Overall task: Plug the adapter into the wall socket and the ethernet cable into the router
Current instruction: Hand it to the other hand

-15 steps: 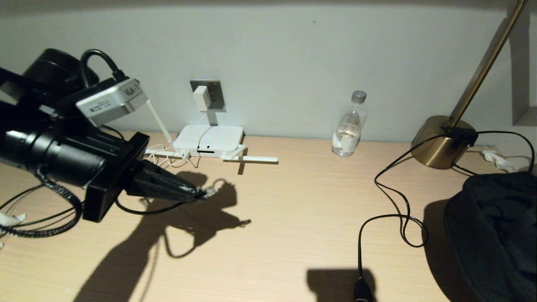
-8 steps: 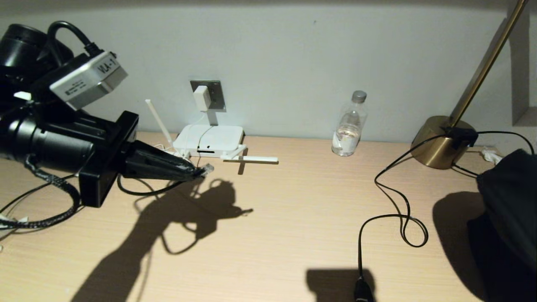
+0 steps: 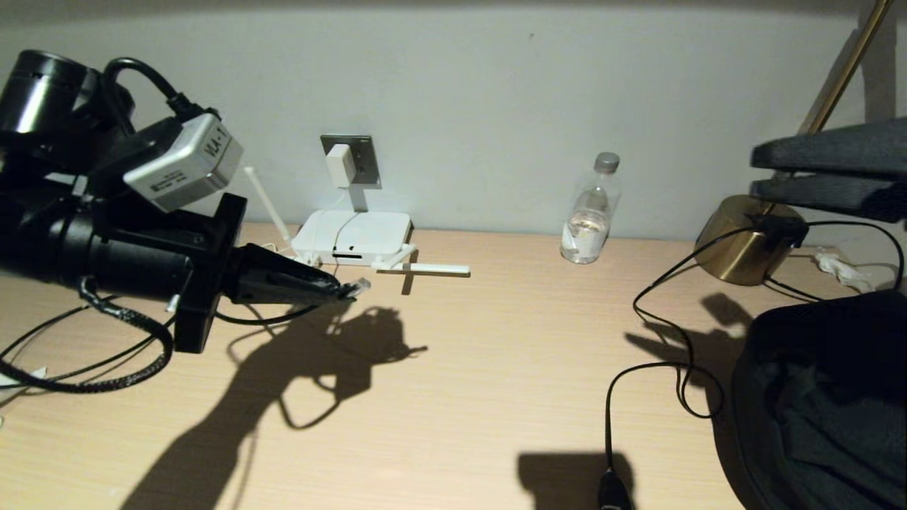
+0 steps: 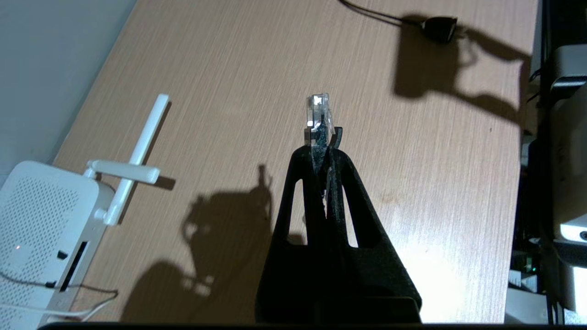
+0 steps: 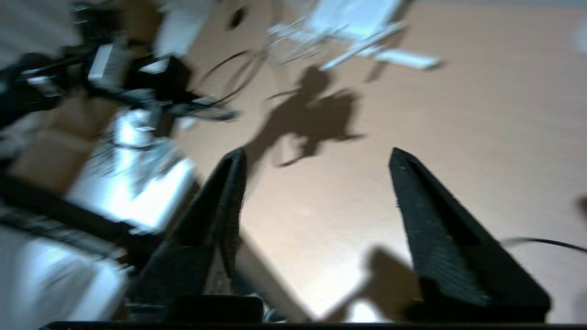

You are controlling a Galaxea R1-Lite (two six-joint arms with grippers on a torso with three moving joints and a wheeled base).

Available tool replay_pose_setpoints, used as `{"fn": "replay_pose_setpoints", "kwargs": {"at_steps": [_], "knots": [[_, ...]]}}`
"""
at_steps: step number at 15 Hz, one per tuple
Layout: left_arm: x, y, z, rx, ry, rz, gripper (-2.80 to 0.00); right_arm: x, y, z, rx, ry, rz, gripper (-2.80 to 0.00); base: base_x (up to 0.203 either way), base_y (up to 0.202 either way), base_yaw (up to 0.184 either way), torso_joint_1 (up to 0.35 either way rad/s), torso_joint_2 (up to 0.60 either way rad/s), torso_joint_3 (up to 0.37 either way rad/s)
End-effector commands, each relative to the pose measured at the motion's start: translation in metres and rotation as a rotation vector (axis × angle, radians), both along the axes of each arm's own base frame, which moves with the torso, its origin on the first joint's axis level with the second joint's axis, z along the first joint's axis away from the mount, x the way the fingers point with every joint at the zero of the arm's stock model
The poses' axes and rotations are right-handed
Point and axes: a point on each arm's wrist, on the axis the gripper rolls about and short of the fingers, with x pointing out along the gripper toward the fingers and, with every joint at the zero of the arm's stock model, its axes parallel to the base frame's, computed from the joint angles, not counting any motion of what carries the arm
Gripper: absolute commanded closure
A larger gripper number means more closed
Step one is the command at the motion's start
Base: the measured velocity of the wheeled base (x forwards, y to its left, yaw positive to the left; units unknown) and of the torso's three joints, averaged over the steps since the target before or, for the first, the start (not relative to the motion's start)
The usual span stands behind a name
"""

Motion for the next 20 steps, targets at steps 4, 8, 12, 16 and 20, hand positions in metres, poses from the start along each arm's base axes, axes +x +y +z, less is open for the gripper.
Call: {"fn": "replay_pose_setpoints", "kwargs": {"at_steps": [4,8,12,16,20], "knots": [[0.004,-0.007,0.004,0.014,-0.067,0.013,0.00,0.006,0.087,-0.012,0.047,0.270,0.293,-2.80,0.000,0.000,0.000,0.000,0.00,0.000],[0.004,-0.008,0.006,0.016,-0.079,0.009,0.00,0.013,0.124,-0.030,0.003,0.364,0.346,-2.80,0.000,0.000,0.000,0.000,0.00,0.000],[-0.002,-0.009,0.018,0.021,-0.130,0.024,0.00,0.020,0.142,-0.043,-0.032,0.401,0.359,-2.80,0.000,0.000,0.000,0.000,0.00,0.000],[-0.020,-0.020,0.026,0.002,-0.161,-0.045,0.00,0.032,0.160,-0.042,-0.027,0.394,0.364,-2.80,0.000,0.000,0.000,0.000,0.00,0.000],[-0.036,-0.026,0.033,-0.014,-0.188,-0.095,0.00,0.039,0.170,-0.044,-0.027,0.393,0.363,-2.80,0.000,0.000,0.000,0.000,0.00,0.000]]}}
